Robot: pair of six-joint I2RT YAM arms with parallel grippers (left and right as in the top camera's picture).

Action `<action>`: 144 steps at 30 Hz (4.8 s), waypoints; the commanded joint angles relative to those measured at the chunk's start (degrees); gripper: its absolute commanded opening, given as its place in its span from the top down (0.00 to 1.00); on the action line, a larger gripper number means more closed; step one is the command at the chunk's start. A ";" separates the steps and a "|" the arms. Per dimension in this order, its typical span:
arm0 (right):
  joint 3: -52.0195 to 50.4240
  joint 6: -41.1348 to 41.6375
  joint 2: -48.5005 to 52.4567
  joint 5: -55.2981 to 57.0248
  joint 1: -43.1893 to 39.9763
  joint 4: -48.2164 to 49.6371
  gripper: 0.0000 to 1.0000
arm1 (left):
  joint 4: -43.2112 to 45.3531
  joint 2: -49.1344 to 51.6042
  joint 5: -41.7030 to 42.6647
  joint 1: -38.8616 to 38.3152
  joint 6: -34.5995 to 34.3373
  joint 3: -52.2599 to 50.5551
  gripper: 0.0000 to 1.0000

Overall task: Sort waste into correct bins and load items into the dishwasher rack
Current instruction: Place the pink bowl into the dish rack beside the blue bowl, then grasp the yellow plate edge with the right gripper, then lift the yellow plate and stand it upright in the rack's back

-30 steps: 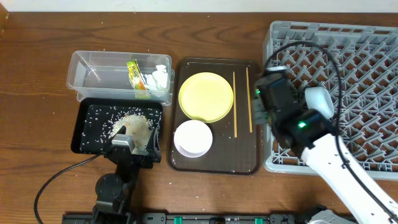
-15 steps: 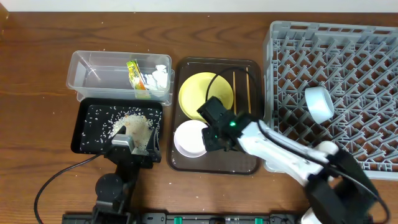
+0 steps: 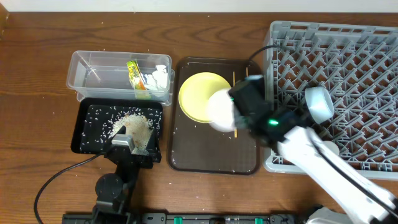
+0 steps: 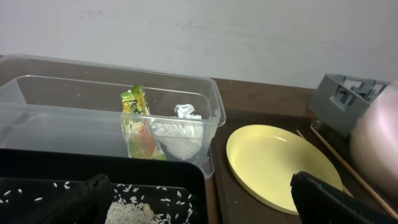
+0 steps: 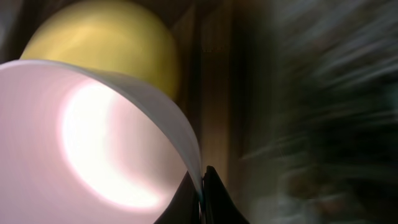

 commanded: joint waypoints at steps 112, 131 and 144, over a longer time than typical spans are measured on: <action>-1.18 -29.20 -7.56 43.91 -13.40 27.65 0.99 | -0.87 -0.35 0.55 0.35 -0.07 -1.51 0.05; -1.18 -41.11 19.19 43.56 -33.51 59.49 0.99 | -0.87 -0.35 0.55 0.35 -0.07 -1.51 0.05; 1.16 -59.49 20.52 47.67 -24.50 69.72 0.47 | -0.87 -0.35 0.55 0.35 -0.07 -1.51 0.06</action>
